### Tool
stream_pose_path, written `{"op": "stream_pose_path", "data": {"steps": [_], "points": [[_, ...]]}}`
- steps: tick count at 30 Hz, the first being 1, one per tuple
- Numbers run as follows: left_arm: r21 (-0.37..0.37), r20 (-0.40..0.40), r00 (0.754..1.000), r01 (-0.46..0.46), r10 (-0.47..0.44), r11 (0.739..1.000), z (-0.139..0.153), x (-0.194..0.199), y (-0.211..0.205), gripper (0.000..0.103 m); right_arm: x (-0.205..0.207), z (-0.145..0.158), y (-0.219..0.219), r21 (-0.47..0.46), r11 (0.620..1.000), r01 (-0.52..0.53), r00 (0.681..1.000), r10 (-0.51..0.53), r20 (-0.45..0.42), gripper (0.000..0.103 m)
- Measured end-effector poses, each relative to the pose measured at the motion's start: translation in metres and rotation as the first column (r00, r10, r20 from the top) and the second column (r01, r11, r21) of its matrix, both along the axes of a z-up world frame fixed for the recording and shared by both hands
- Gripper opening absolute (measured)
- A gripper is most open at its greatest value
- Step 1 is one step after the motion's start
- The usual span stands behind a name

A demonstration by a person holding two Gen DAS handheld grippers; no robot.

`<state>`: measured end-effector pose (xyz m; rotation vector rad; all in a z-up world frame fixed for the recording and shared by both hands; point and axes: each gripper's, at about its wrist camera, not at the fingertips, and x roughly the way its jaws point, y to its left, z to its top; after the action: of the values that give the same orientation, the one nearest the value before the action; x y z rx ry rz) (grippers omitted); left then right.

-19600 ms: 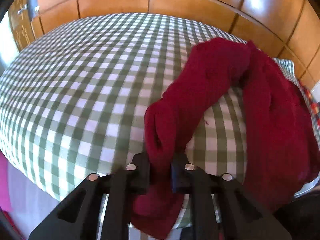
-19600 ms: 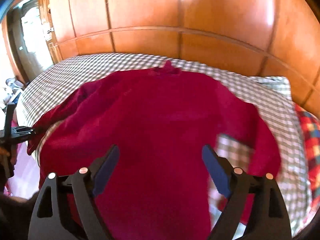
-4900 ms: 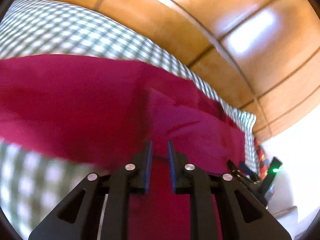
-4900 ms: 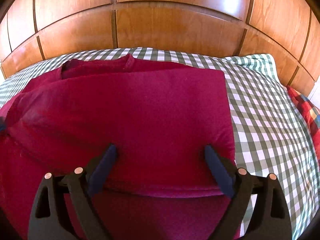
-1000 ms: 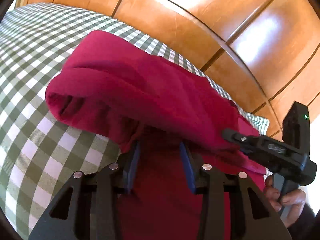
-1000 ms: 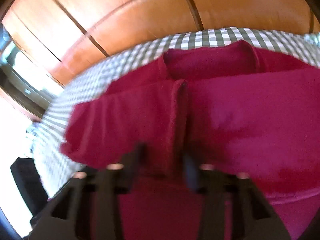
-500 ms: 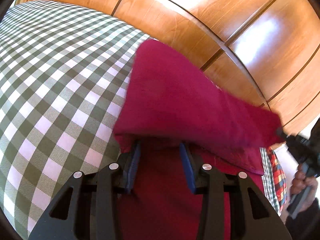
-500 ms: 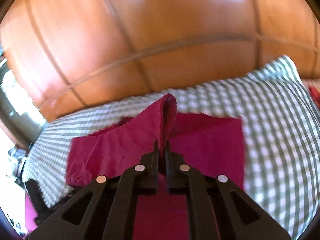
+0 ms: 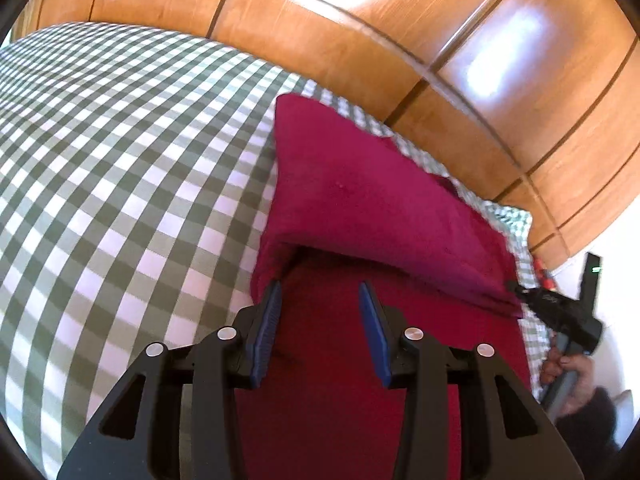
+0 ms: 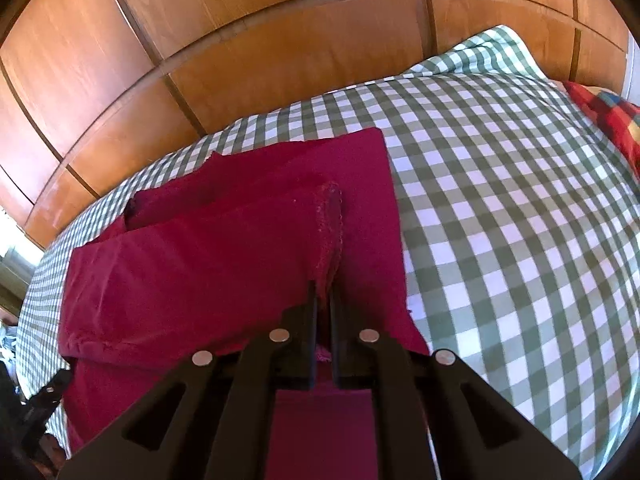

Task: Fold small clothes

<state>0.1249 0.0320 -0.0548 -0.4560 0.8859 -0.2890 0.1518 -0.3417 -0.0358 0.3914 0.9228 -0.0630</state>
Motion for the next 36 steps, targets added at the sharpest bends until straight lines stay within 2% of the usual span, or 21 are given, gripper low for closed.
{"op": "stream_pose_path", "data": {"steps": [3,4,5,8,10,12,14,16,18,21,23,25,27,28,30,36], "points": [[-0.017,0.047,0.999,0.022,-0.021,1.000,0.016,-0.007,0.000,0.040,-0.001,0.001,-0.002,0.023,1.000,-0.021,1.000,0.021,-0.011,0.006],[-0.012,0.055,0.998,0.026,-0.025,1.000,0.019,-0.006,-0.002,0.040,-0.001,0.001,-0.003,0.023,1.000,-0.014,1.000,0.014,-0.011,0.012],[0.003,0.063,0.998,0.027,-0.027,1.000,0.022,-0.004,-0.004,0.040,-0.005,0.004,-0.006,0.025,1.000,-0.009,1.000,0.009,-0.007,0.013],[0.022,0.084,0.996,0.031,-0.033,0.999,0.033,0.001,-0.009,0.040,-0.018,0.019,-0.009,-0.034,0.999,0.012,1.000,-0.012,0.011,0.018],[0.017,0.109,0.993,0.032,-0.034,0.999,0.043,0.006,-0.010,0.040,-0.025,0.031,-0.007,-0.083,0.996,0.034,0.999,-0.031,0.039,0.041],[0.010,0.126,0.992,0.028,-0.029,1.000,0.050,0.010,-0.009,0.041,-0.027,0.041,0.000,-0.094,0.995,0.017,0.997,-0.010,0.075,0.045],[0.007,0.130,0.991,0.016,-0.016,1.000,0.054,0.021,-0.010,0.042,-0.021,0.046,0.015,-0.104,0.995,-0.010,0.996,0.019,0.090,0.052],[0.006,0.128,0.992,0.013,-0.014,1.000,0.056,0.033,-0.014,0.042,-0.011,0.047,0.036,-0.131,0.991,-0.040,0.993,0.054,0.103,0.064],[0.014,0.123,0.992,0.006,-0.008,1.000,0.055,0.046,-0.020,0.042,0.001,0.044,0.053,-0.152,0.986,-0.065,0.991,0.082,0.104,0.069],[0.033,0.117,0.993,0.014,-0.018,0.999,0.054,0.067,-0.034,0.042,0.018,0.031,0.074,-0.186,0.978,-0.092,0.990,0.111,0.091,0.073],[0.079,0.110,0.994,0.017,-0.026,0.997,0.045,0.078,-0.044,0.042,0.026,0.016,0.078,-0.229,0.969,-0.088,0.992,0.106,0.067,0.077],[0.123,0.064,0.998,0.019,-0.027,0.992,0.021,0.088,-0.050,0.042,0.031,-0.009,0.077,-0.274,0.958,-0.080,0.996,0.090,0.025,0.083],[0.154,0.025,0.999,0.027,-0.032,0.988,-0.003,0.093,-0.052,0.042,0.022,-0.021,0.074,-0.266,0.961,-0.078,0.991,0.104,0.082,0.084],[0.164,0.042,0.998,0.032,-0.039,0.986,-0.013,0.091,-0.052,0.042,0.021,-0.020,0.074,-0.260,0.962,-0.078,0.991,0.103,0.085,0.084],[0.174,0.076,0.996,0.026,-0.040,0.984,-0.017,0.085,-0.054,0.042,0.022,-0.022,0.075,-0.270,0.960,-0.080,0.991,0.105,0.080,0.085],[0.199,0.054,0.998,0.026,-0.037,0.980,-0.009,0.082,-0.058,0.042,0.022,-0.022,0.075,-0.264,0.961,-0.085,0.991,0.110,0.080,0.087]]}}
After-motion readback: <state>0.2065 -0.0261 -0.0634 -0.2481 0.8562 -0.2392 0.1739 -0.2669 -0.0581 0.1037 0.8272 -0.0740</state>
